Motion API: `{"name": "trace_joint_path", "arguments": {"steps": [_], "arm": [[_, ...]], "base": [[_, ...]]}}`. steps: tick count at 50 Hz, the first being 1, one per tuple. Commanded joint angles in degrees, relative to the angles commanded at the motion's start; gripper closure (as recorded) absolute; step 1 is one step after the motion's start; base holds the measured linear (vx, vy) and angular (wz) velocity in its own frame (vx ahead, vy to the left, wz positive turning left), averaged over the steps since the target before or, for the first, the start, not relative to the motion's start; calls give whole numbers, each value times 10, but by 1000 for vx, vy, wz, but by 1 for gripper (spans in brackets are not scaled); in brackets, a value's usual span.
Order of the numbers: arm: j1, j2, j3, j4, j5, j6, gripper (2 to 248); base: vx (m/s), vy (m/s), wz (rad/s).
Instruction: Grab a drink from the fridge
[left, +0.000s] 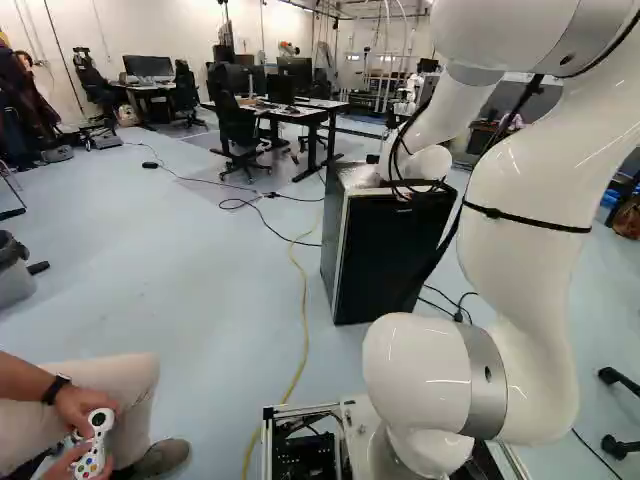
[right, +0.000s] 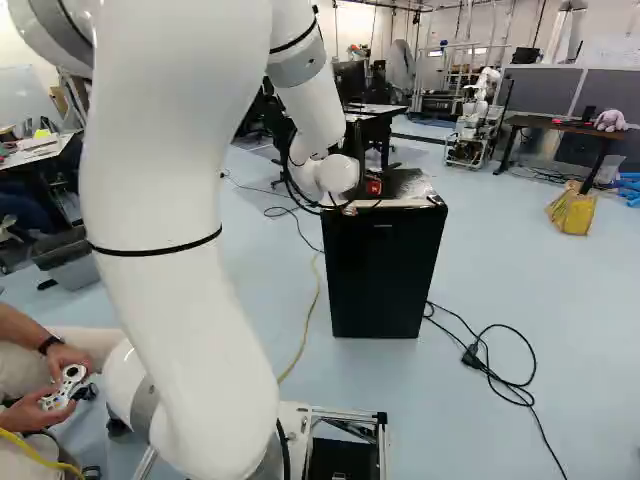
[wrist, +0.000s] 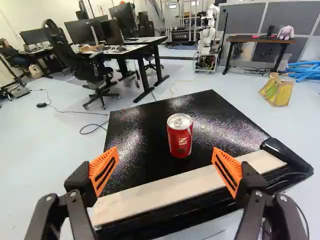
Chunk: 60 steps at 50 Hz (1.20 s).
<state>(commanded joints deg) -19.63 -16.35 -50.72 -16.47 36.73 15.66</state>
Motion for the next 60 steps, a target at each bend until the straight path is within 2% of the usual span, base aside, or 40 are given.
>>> {"name": "trace_joint_path", "arguments": {"steps": [38,60], "arm": [[-1,-56,-15,-56,70,0,3],[-7,-100,-39,-71,108,0,3]], "base": [[0,0,0],[0,0,0]]}}
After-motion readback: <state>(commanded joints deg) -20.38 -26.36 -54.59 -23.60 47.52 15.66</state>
